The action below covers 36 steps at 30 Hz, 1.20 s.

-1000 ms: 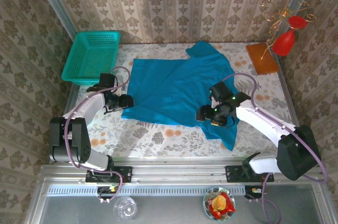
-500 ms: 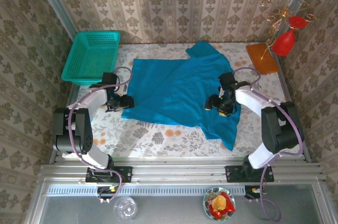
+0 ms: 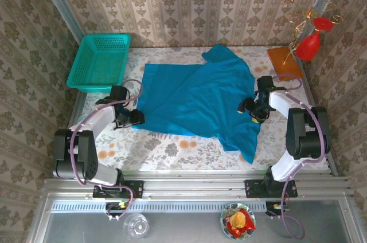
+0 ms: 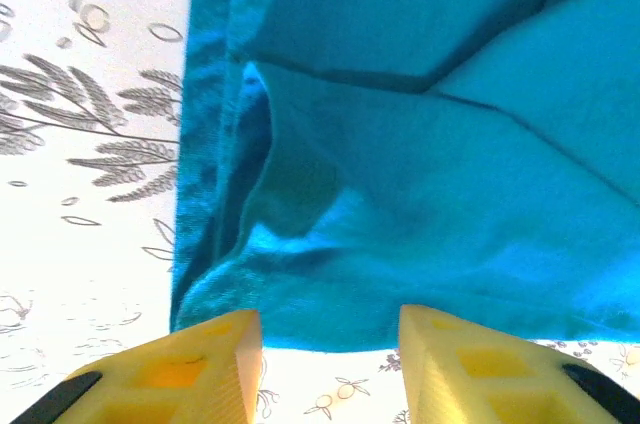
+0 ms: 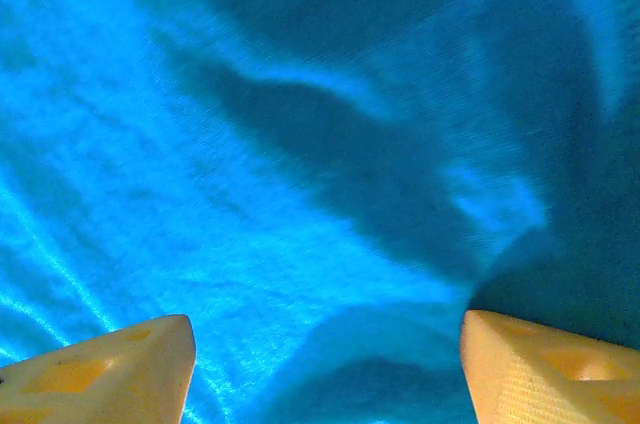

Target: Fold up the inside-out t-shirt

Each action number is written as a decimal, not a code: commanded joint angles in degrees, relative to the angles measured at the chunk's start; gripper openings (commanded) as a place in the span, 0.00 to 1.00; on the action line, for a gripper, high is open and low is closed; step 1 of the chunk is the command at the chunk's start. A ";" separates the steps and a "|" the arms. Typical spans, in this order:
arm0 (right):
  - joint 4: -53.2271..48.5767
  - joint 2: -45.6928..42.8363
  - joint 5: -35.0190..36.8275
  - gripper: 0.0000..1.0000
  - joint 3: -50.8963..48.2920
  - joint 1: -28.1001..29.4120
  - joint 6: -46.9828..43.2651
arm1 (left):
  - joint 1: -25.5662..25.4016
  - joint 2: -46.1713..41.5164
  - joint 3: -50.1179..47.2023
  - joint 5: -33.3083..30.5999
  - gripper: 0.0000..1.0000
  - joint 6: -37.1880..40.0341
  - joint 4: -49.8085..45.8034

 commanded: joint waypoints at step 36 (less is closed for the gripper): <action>-0.18 8.84 -5.86 0.67 7.67 -5.09 -3.13 | -0.93 8.82 4.80 -0.70 0.24 4.92 2.50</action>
